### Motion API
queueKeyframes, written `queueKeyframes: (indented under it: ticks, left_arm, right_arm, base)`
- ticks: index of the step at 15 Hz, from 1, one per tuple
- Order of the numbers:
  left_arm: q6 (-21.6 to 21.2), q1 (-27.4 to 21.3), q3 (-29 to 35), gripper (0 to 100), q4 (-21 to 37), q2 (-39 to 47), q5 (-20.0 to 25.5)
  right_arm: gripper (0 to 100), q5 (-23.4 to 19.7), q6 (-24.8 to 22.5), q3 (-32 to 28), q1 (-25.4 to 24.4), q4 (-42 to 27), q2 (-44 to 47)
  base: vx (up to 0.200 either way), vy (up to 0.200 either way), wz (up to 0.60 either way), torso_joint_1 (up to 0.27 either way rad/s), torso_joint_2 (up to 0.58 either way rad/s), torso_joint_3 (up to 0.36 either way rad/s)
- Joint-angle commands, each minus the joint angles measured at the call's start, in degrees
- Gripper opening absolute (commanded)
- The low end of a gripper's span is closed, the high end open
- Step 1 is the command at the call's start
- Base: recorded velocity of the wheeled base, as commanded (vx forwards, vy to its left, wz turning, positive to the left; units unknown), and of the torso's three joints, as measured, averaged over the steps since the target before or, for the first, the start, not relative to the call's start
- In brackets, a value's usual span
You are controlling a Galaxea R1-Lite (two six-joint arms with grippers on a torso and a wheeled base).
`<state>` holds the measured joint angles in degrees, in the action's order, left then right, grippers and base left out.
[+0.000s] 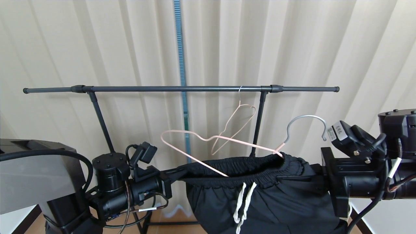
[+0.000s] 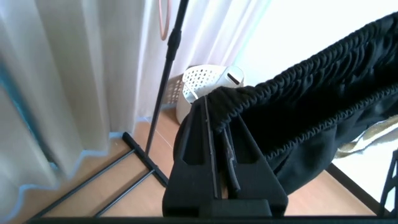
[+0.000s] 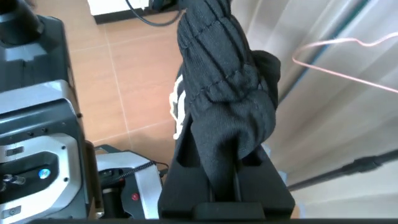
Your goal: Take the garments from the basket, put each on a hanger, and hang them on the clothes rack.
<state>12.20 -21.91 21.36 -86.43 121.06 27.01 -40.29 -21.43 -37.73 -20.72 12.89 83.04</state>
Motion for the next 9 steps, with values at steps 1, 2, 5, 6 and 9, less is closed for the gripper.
queueKeyframes:
  ticks: [1,2,5,6,9]
  left_arm:
    - [0.01,0.46,0.53,0,0.39,0.05,-0.03]
    - [-0.07,0.72,0.70,0,0.39,0.05,-0.03]
    - [-0.16,1.25,0.88,0,0.47,0.05,-0.03]
    - [-0.07,1.43,1.23,0,0.47,-0.04,-0.03]
    - [-0.16,2.04,1.41,0,0.47,-0.13,-0.03]
  right_arm:
    - [0,1.71,-1.33,0.55,-0.02,-0.05,1.42]
    - [0,3.11,-2.12,0.64,-0.02,-0.14,1.68]
    - [0,4.87,-3.27,1.17,-0.19,-0.40,2.12]
    - [0,5.31,-3.53,1.43,-0.19,-0.40,2.12]
    - [0,9.62,-5.82,1.96,-0.55,-0.49,3.00]
  base:
    - [0.000,0.000,0.00,0.000,0.00,0.000]
    - [0.000,0.000,0.00,0.000,0.00,0.000]
    - [0.000,0.000,0.00,0.000,0.00,0.000]
    - [0.000,0.000,0.00,0.000,0.00,0.000]
    - [0.000,0.000,0.00,0.000,0.00,0.000]
